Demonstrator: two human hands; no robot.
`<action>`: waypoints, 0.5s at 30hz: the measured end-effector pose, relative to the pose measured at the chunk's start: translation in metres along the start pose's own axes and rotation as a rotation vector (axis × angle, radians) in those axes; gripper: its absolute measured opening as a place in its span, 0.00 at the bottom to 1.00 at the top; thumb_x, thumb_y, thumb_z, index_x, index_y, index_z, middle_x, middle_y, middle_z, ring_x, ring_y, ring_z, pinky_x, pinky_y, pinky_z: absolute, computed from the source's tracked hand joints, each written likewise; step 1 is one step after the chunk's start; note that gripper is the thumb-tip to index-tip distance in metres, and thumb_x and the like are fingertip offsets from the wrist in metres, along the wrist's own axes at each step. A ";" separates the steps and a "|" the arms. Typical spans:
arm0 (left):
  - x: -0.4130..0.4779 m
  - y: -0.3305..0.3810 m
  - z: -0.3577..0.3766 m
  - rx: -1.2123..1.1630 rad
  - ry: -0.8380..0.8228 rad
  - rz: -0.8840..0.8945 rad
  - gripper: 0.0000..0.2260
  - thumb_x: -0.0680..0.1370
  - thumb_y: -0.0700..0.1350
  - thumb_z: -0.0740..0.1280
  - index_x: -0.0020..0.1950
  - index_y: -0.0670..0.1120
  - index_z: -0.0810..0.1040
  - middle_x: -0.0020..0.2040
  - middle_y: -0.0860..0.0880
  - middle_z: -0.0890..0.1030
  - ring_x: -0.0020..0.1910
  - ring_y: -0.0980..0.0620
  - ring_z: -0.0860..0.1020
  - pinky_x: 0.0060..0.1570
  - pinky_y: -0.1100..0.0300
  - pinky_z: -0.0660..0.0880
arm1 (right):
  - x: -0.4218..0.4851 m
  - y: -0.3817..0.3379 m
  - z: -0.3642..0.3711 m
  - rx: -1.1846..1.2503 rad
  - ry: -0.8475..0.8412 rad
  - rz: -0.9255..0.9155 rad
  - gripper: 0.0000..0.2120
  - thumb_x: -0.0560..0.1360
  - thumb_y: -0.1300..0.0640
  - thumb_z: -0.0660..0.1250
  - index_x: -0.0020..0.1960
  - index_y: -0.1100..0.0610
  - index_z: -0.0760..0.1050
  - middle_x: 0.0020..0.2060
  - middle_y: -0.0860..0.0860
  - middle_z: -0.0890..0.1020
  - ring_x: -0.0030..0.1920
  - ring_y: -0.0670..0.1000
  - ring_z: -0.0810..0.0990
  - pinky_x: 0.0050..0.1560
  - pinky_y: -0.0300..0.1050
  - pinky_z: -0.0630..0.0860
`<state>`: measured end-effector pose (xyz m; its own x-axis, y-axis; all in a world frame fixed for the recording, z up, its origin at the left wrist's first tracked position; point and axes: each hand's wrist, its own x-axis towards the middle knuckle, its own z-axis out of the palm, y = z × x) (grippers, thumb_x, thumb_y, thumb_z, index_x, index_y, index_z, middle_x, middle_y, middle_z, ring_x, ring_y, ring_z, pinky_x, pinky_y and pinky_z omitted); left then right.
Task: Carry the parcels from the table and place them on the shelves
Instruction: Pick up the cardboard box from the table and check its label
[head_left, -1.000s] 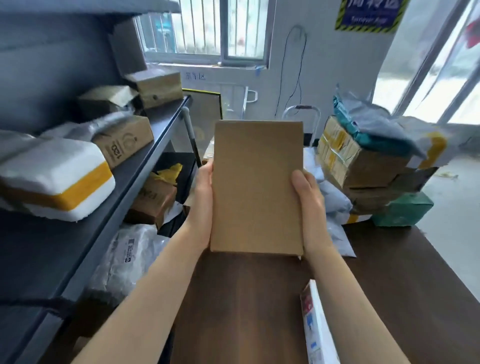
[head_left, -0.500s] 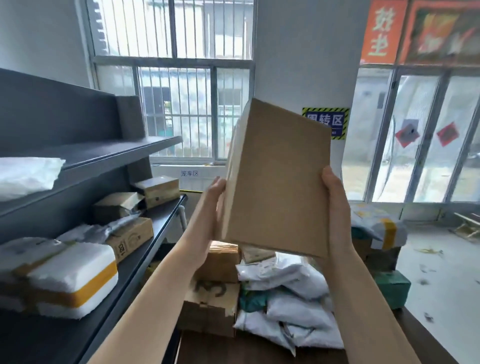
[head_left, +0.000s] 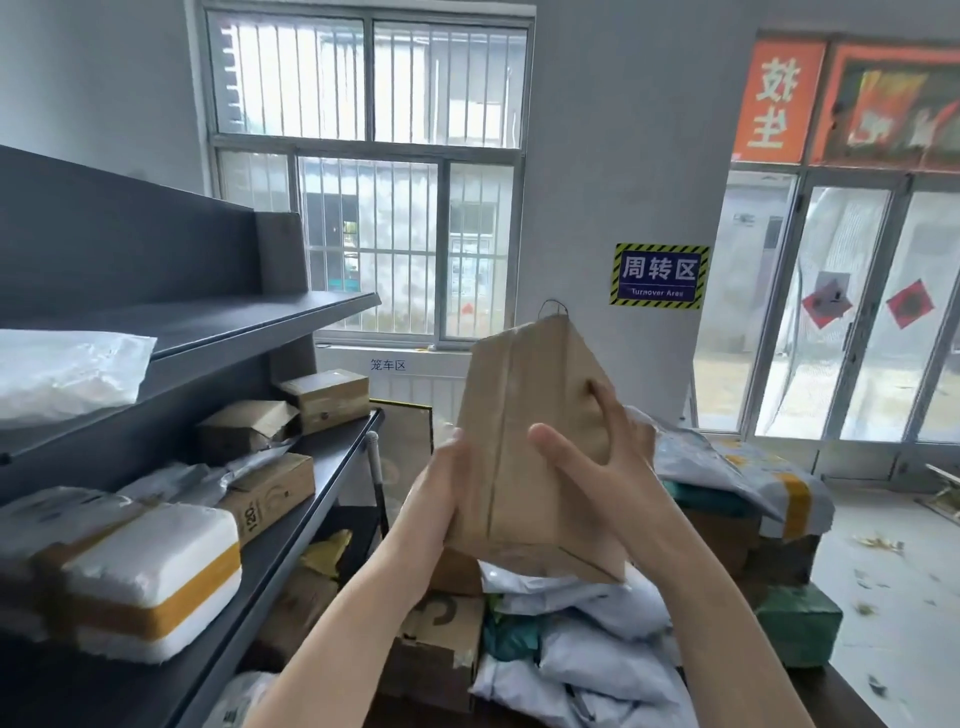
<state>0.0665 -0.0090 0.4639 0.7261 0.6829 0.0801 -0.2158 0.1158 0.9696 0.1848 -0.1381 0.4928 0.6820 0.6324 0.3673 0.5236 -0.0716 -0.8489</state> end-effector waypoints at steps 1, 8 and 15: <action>0.000 -0.001 -0.005 -0.039 -0.009 0.029 0.23 0.81 0.61 0.54 0.64 0.50 0.81 0.62 0.45 0.83 0.62 0.44 0.79 0.66 0.46 0.71 | 0.001 0.004 -0.001 0.136 -0.016 0.025 0.49 0.53 0.19 0.67 0.71 0.27 0.57 0.66 0.42 0.64 0.62 0.51 0.73 0.61 0.53 0.72; 0.015 -0.008 -0.012 0.061 0.045 0.002 0.18 0.82 0.51 0.59 0.67 0.45 0.76 0.52 0.44 0.83 0.46 0.50 0.83 0.51 0.53 0.76 | -0.004 0.045 0.013 1.079 -0.121 0.084 0.13 0.76 0.47 0.66 0.42 0.47 0.89 0.38 0.50 0.89 0.36 0.48 0.88 0.33 0.42 0.83; 0.018 -0.012 -0.024 -0.167 -0.010 -0.090 0.20 0.76 0.62 0.62 0.50 0.51 0.88 0.53 0.40 0.87 0.47 0.42 0.84 0.57 0.45 0.76 | 0.007 0.064 0.013 0.800 -0.046 0.139 0.15 0.73 0.43 0.70 0.57 0.47 0.82 0.53 0.54 0.88 0.53 0.55 0.87 0.56 0.56 0.83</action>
<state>0.0667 0.0194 0.4483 0.7539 0.6570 -0.0018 -0.2546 0.2947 0.9211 0.2162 -0.1277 0.4362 0.6834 0.6903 0.2374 -0.0994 0.4102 -0.9066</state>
